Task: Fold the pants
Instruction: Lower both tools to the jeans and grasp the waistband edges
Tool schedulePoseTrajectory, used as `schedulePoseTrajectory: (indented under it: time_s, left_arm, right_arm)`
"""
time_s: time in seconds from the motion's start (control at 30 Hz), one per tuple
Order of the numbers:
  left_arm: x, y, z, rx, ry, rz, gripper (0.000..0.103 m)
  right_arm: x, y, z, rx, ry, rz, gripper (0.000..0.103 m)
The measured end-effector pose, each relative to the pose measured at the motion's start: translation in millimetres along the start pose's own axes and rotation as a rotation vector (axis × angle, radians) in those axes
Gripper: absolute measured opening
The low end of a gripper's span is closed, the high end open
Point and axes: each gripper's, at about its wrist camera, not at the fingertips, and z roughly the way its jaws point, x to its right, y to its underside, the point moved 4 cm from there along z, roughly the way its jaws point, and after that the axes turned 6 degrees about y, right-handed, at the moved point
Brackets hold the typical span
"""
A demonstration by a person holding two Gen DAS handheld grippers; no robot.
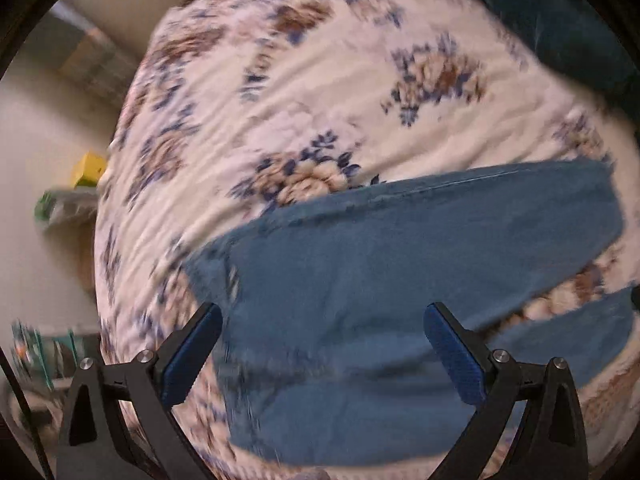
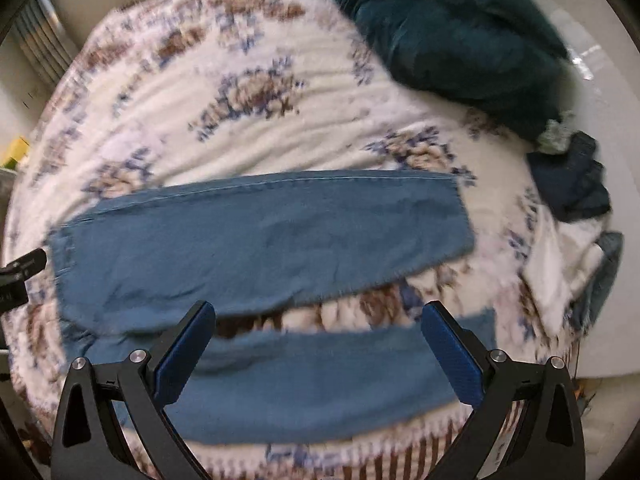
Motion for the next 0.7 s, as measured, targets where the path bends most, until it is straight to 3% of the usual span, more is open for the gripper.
schedulePoseTrajectory:
  time_s: [0.1,0.23,0.37,0.43,0.47,0.57,0.63,0.67,0.7]
  left_arm:
    - [21.4,-36.8,66.4,-0.051,-0.003,0.111,0.103]
    - [47.1,-69.2,155.0,-0.186,0.026,0.303,0.101]
    - [60.1,-75.8,199.8,-0.307,0.087,0.424,0.1]
    - [61.1,-80.4,202.9,-0.31,0.111,0.455,0.099]
    - [62.0,-82.2,201.6,-0.306,0.13,0.472,0.096]
    - [63.5,-84.0,192.8,-0.322,0.191,0.505,0.066]
    - [61.6,-86.3,183.5,-0.322,0.198,0.512,0.035]
    - [58.9,-88.4,178.2,-0.323,0.201,0.502,0.029]
    - [55.0,-91.8,173.0,-0.322,0.203,0.486,0.021]
  right_arm:
    - [-27.5,-42.5,74.7,-0.051,0.023,-0.062,0.103]
    - [-62.8,-85.9,166.3,-0.125,0.02,-0.172,0.103]
    - [-103.3,-109.4,243.5,-0.21,0.049,-0.409,0.103]
    - [-117.8,-113.3,265.7,-0.221,0.069,-0.531,0.103]
    - [-124.0,-114.4,274.2,-0.233,0.07,-0.588,0.103]
    - [-140.8,-119.4,292.0,-0.258,0.046,-0.734,0.098]
    - [-148.0,-122.2,299.5,-0.293,-0.004,-0.776,0.081]
    - [-150.8,-123.9,300.5,-0.309,-0.034,-0.777,0.059]
    - [-152.9,-124.6,299.9,-0.315,-0.054,-0.78,0.028]
